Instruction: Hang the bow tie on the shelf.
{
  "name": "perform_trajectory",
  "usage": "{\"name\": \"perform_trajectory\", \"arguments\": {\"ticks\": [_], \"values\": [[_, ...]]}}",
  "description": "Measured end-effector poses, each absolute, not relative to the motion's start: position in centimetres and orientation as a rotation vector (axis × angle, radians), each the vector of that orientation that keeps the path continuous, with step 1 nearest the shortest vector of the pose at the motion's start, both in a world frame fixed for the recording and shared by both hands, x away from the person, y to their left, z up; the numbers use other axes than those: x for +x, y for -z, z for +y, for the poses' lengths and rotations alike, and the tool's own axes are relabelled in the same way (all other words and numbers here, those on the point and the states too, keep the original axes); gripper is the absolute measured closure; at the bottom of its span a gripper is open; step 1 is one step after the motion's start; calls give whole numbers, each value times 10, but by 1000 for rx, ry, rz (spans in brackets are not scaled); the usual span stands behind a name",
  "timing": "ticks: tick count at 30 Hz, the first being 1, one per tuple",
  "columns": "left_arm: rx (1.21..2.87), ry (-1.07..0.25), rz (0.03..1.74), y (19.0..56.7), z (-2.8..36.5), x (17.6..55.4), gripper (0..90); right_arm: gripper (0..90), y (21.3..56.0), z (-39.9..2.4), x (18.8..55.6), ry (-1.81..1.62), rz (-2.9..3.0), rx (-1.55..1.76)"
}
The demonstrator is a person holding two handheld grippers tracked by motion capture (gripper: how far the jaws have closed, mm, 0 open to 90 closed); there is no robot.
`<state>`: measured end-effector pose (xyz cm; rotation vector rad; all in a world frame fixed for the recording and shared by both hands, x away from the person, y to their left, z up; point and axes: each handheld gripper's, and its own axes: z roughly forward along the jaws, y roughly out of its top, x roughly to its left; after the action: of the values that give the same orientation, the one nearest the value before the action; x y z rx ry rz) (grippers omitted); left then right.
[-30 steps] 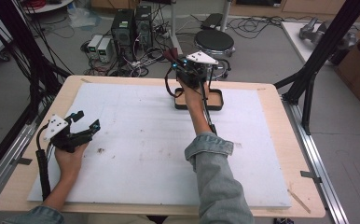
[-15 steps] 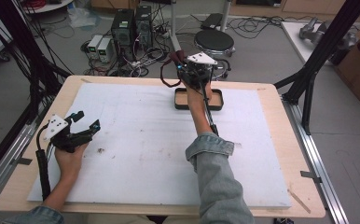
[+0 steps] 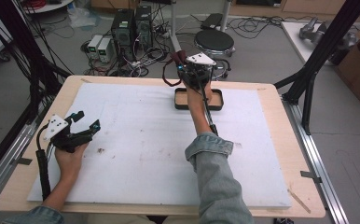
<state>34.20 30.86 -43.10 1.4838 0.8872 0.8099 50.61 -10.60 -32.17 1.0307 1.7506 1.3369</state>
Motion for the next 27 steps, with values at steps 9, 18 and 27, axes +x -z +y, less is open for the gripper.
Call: {"name": "perform_trajectory", "arguments": {"ticks": [9,18,27], "values": [[1484,-808,887,431,308,342,236,734,322,-105,506,-1324,1747,1020],[1485,-809,887,431,309,342,236,718,319,-108,504,-1327,1733,1026],[1480,-811,885,431,308,342,236,682,311,-117,498,-1352,1716,1022]]}}
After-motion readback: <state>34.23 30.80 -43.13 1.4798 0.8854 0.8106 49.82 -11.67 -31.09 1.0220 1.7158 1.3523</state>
